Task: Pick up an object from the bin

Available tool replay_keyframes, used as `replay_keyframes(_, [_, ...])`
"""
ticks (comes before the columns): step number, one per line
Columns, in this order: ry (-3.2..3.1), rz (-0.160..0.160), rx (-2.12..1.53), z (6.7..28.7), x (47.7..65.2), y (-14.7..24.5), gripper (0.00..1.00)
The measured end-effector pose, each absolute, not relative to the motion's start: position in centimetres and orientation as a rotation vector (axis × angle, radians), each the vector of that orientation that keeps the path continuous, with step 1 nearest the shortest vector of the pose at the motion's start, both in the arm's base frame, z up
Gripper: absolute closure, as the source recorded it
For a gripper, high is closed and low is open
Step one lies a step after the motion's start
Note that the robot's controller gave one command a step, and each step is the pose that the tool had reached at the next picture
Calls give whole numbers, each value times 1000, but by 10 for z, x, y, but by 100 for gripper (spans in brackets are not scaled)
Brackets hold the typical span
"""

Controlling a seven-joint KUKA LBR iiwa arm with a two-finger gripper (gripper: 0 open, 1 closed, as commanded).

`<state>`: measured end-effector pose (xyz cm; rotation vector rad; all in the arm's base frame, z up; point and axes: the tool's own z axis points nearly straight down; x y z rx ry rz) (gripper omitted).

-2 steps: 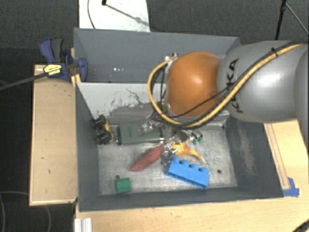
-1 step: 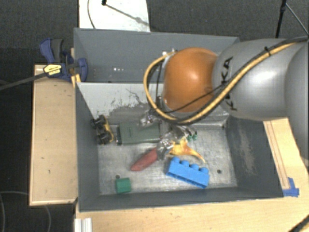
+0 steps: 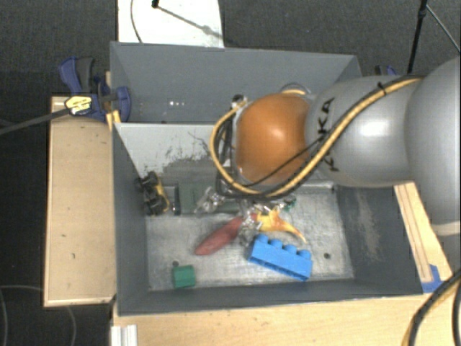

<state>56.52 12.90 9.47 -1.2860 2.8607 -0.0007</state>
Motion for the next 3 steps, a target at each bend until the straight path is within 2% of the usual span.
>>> replay_keyframes(1, [2928, -1, -1125, 73, 557, 134, 100])
replay_keyframes(3, [2935, 3, -1127, 82, 554, 133, 100])
